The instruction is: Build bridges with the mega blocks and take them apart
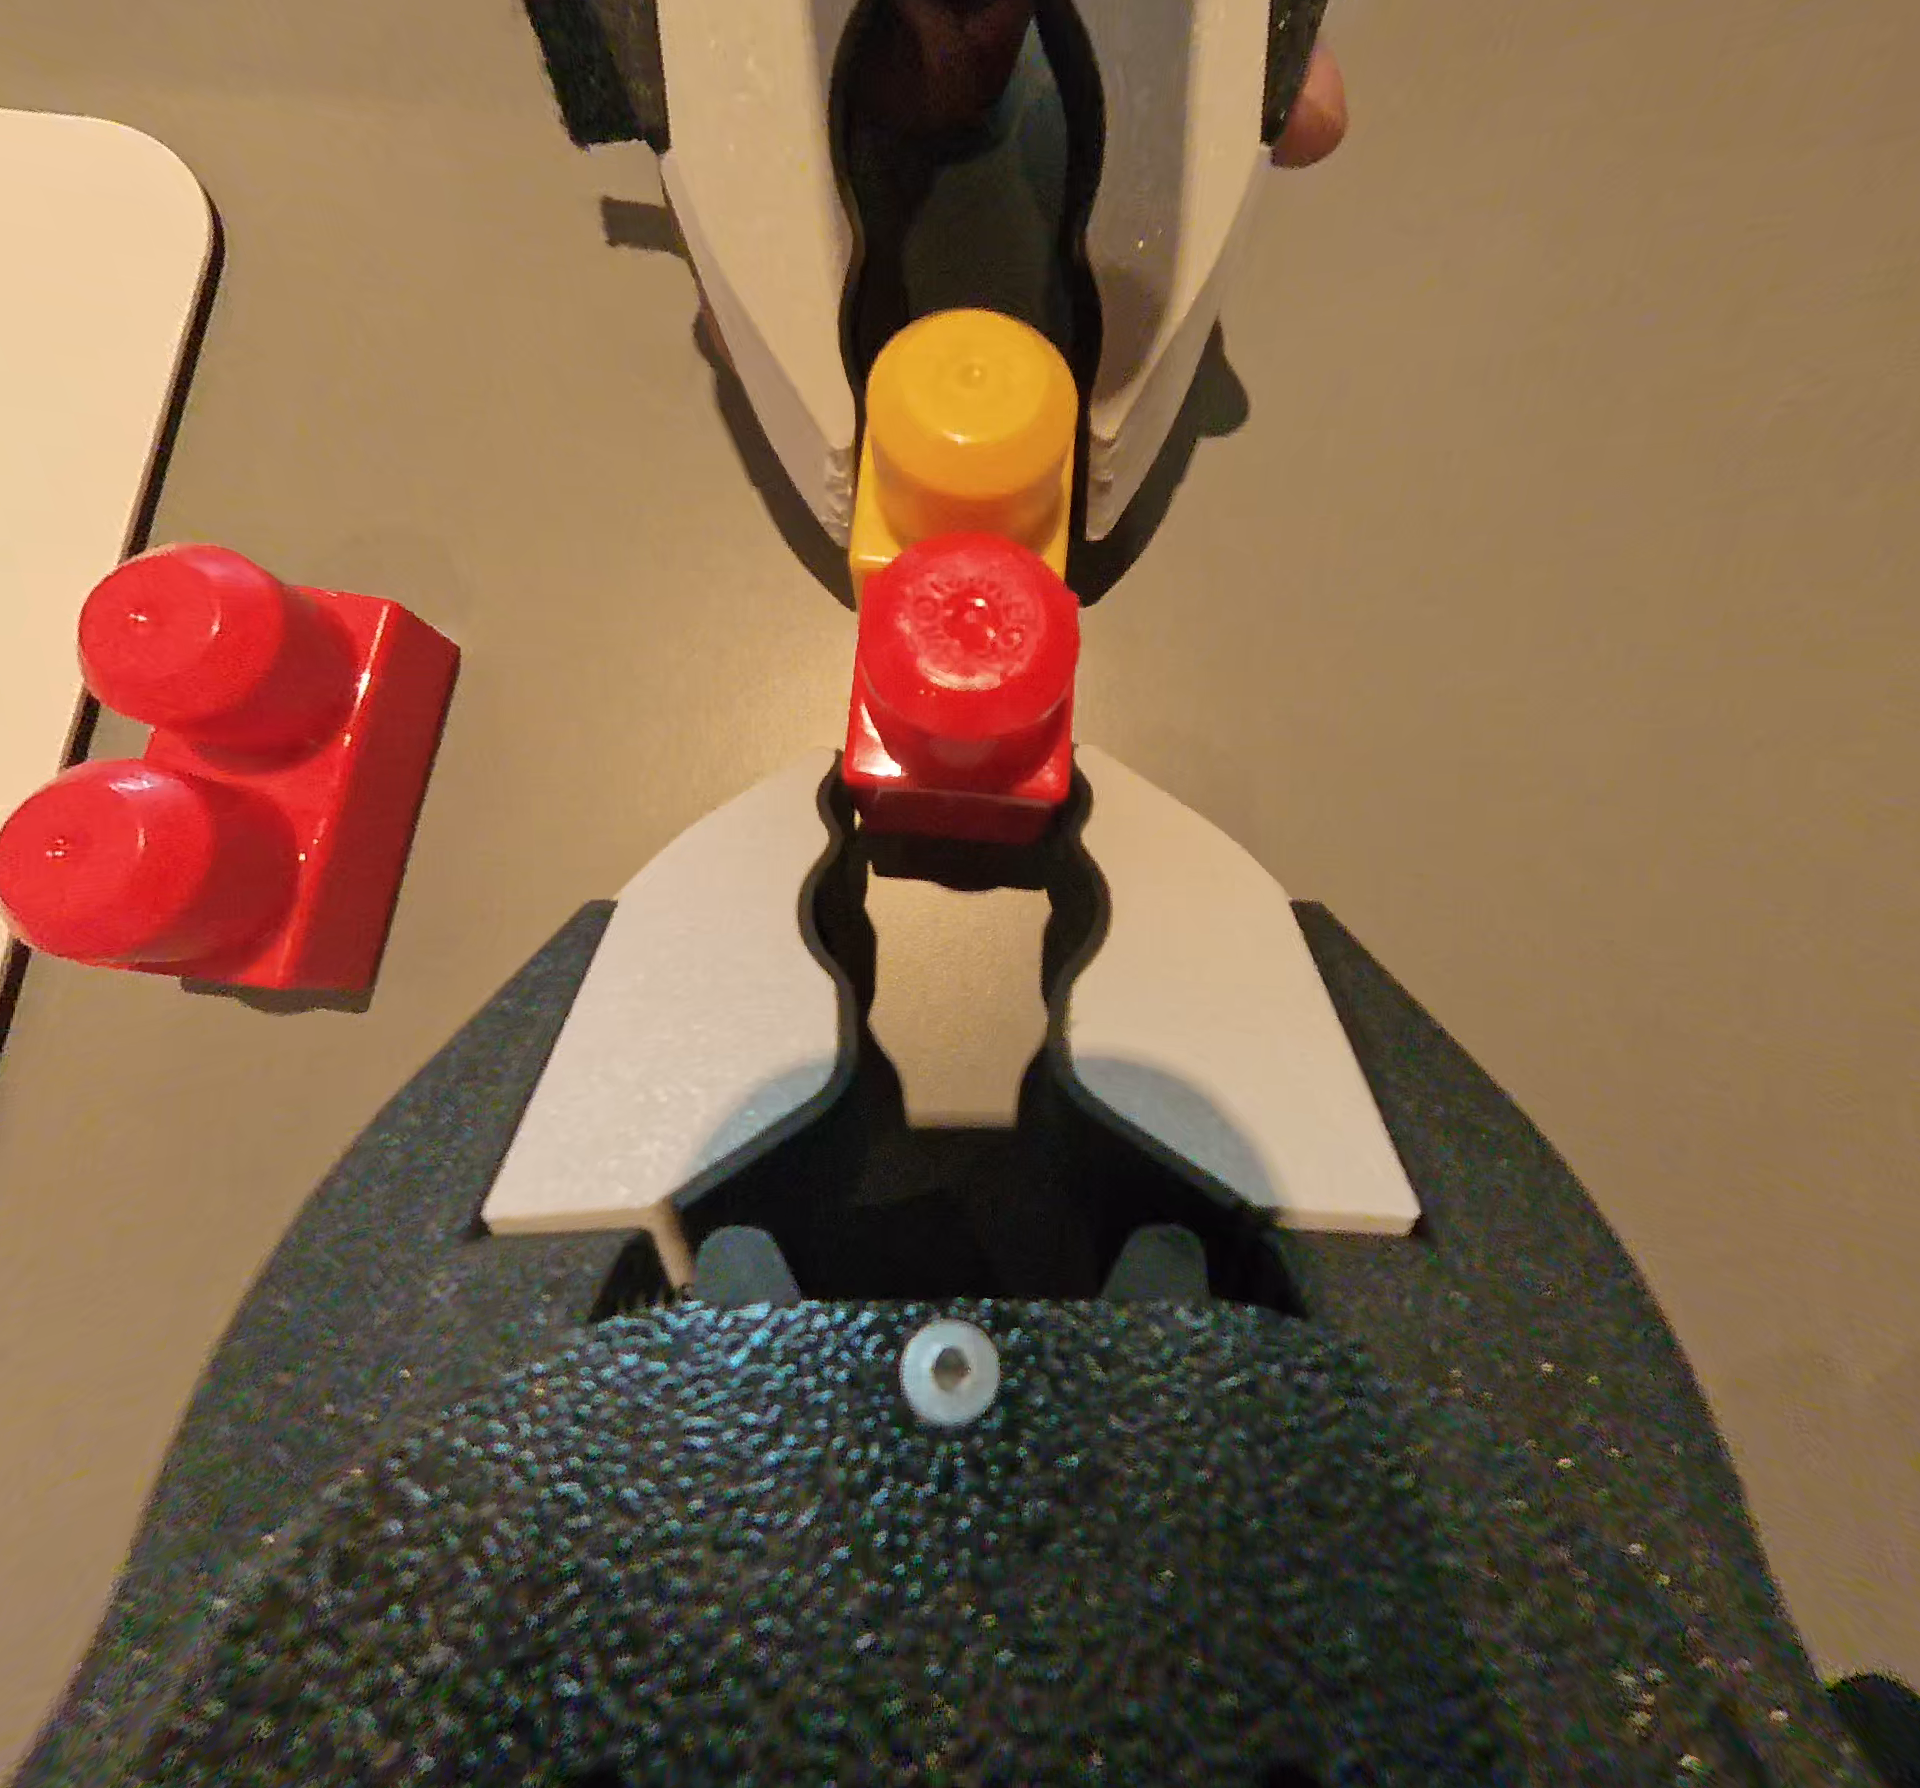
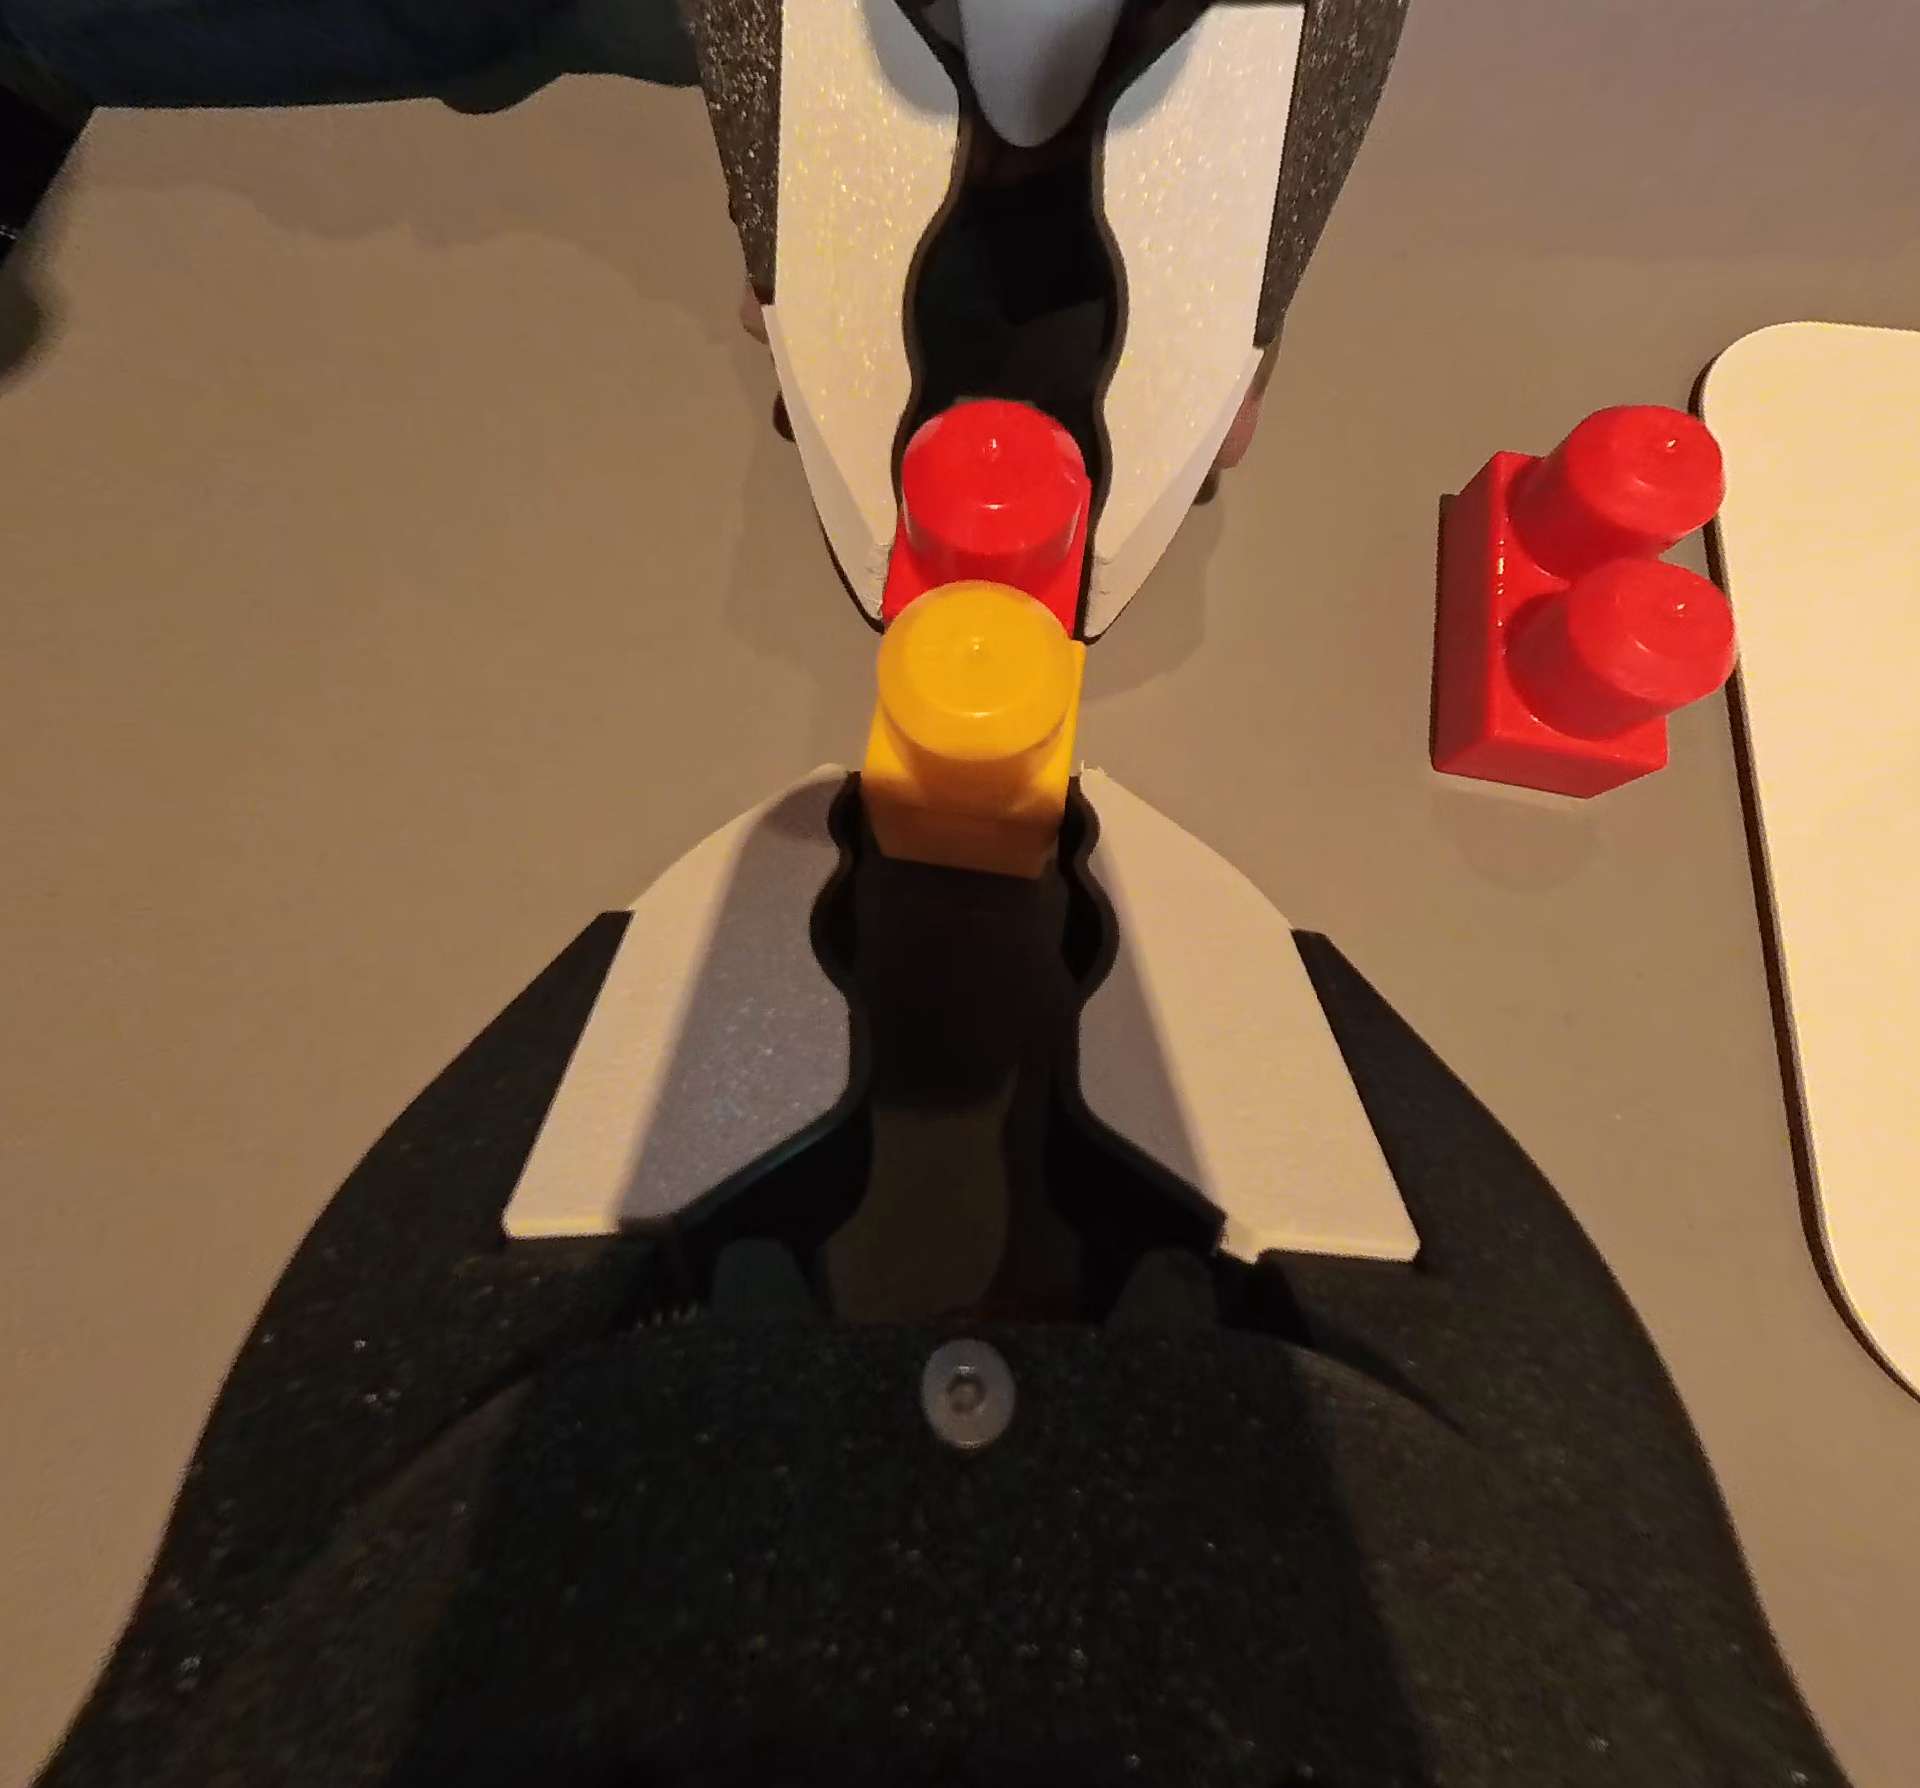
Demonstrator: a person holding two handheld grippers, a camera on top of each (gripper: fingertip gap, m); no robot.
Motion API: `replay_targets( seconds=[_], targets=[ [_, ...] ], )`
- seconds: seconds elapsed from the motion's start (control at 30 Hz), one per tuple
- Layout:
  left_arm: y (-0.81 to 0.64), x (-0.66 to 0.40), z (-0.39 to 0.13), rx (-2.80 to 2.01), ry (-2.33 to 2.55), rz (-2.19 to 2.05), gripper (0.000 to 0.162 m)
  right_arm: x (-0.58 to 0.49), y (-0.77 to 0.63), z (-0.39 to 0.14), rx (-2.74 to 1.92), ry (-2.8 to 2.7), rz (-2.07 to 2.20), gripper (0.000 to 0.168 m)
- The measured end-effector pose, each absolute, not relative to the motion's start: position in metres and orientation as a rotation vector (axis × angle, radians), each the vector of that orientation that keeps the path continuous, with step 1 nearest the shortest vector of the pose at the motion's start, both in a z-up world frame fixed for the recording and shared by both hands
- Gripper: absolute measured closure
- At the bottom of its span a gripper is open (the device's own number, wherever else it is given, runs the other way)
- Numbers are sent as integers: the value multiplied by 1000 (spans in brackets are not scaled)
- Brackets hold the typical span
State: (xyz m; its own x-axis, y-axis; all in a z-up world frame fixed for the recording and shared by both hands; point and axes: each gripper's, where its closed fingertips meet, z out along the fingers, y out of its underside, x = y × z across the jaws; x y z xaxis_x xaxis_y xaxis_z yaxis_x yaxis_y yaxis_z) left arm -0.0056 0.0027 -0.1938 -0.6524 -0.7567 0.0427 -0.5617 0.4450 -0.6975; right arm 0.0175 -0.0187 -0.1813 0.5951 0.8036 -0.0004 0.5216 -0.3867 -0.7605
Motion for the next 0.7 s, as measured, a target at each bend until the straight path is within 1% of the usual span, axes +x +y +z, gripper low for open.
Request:
replay_targets(
  seconds=[0.43, 0.5, 0.7],
  targets=[
    [1, -6, -195, -1141, 2434, -1015, 125, 16, -20, -182, -2079, -1054, 494, 131],
    [1, -6, -196, -1140, 2438, -1012, 123, 16, -20, -183, -2084, -1062, 493, 131],
    [1, -9, -193, -1132, 2431, -1031, 109, 15, -23, -183, -2074, -1083, 505, 117]
  ],
)
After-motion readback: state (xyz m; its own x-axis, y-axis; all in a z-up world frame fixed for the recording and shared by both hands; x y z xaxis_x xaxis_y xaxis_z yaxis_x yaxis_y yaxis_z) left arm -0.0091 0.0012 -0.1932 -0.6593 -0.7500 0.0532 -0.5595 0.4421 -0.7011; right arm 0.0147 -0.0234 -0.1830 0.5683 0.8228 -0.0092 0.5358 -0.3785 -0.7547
